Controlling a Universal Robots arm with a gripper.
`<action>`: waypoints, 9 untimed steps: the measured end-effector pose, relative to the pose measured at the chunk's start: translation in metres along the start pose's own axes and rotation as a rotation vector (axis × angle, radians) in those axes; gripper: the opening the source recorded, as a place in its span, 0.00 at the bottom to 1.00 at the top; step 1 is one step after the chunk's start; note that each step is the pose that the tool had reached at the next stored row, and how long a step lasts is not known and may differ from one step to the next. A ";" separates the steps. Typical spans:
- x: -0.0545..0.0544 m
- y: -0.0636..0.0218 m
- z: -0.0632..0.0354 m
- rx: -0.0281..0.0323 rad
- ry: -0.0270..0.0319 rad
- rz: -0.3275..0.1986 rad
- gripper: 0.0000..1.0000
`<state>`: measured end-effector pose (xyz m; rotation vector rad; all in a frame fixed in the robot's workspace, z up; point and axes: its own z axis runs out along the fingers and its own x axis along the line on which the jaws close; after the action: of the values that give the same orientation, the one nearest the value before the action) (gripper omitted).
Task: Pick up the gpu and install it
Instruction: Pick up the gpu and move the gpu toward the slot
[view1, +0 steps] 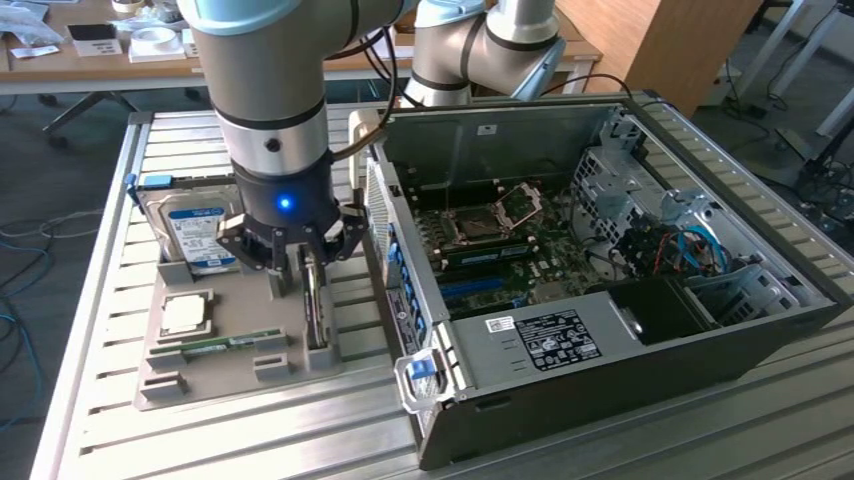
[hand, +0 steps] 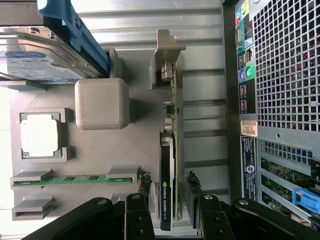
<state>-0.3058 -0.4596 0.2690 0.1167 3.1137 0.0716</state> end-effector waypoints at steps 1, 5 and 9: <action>0.000 0.0000 0.0002 -0.0002 0.0000 0.000 0.42; 0.000 -0.0001 0.0011 -0.0007 0.0000 0.000 0.42; 0.000 -0.0001 0.0019 -0.0010 0.0001 0.000 0.42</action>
<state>-0.3058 -0.4596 0.2671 0.1167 3.1137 0.0732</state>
